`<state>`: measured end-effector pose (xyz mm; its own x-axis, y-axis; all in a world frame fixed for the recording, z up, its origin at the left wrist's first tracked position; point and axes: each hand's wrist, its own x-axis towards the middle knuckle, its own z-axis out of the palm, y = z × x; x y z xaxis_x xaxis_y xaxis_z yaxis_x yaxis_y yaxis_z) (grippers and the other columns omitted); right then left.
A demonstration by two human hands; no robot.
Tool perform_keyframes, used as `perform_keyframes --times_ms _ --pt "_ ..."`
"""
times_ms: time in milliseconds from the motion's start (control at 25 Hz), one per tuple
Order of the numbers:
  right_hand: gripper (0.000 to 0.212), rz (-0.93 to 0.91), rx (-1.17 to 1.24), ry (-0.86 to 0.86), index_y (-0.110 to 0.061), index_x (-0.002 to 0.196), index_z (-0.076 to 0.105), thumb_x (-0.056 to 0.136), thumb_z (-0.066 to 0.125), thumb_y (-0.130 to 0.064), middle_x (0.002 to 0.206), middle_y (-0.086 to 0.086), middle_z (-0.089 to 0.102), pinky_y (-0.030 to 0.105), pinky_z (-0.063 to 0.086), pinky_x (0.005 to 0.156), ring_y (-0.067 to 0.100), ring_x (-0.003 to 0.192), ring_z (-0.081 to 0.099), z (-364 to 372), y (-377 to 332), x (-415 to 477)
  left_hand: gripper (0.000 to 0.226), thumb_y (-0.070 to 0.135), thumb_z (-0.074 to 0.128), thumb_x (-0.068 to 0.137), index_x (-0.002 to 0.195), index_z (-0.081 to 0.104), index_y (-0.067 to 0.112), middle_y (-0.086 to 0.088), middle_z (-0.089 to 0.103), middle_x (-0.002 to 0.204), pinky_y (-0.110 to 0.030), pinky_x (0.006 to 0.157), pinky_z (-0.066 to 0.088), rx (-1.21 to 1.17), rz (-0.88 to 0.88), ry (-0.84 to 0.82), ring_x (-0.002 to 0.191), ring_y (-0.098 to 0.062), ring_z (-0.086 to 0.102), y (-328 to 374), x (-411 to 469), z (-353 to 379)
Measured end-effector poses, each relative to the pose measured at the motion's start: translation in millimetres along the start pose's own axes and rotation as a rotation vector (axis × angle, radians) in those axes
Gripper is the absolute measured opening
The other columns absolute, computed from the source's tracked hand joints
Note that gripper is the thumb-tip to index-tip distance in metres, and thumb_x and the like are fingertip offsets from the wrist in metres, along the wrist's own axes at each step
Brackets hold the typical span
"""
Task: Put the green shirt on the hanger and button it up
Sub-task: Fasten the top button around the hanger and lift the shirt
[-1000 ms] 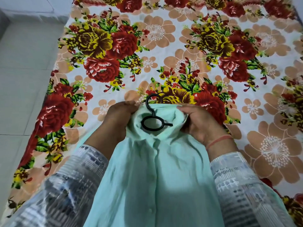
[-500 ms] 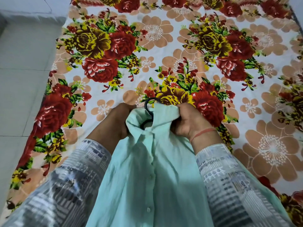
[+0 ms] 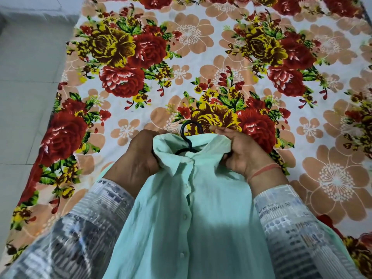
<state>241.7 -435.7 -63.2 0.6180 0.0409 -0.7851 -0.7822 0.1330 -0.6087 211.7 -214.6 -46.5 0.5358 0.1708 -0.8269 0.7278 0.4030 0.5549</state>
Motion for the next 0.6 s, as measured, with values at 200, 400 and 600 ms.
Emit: perform_keyframes --times_ms 200,400,600 --pt "0.015 -0.332 -1.087 0.179 -0.019 0.088 0.077 0.093 0.067 -0.010 0.095 0.004 0.078 0.036 0.062 0.074 0.027 0.090 0.074 -5.4 8.2 1.5 0.030 0.043 0.075 0.087 0.112 0.078 0.027 -0.007 0.075 0.108 -0.036 0.080 0.051 1.299 0.539 0.318 0.107 -0.036 0.070 -11.1 6.9 -11.5" --pt "0.032 -0.687 -1.140 0.264 -0.015 0.082 0.071 0.094 0.067 -0.045 0.081 0.007 0.074 0.036 0.056 0.070 0.031 0.083 0.070 15.0 4.8 -5.8 0.050 0.053 0.077 0.089 0.126 0.076 0.019 -0.003 0.083 0.107 -0.039 0.089 0.057 1.136 0.804 0.184 0.107 -0.029 0.073 -2.9 7.3 13.7" --pt "0.018 -0.751 -1.353 0.310 -0.022 0.105 0.078 0.094 0.071 -0.035 0.101 0.009 0.077 0.037 0.060 0.076 0.036 0.097 0.074 32.5 5.1 -8.9 0.027 0.019 0.075 0.085 0.111 0.082 0.023 -0.007 0.083 0.108 -0.039 0.086 0.058 1.174 0.889 0.290 0.103 -0.036 0.075 -6.2 16.3 13.4"
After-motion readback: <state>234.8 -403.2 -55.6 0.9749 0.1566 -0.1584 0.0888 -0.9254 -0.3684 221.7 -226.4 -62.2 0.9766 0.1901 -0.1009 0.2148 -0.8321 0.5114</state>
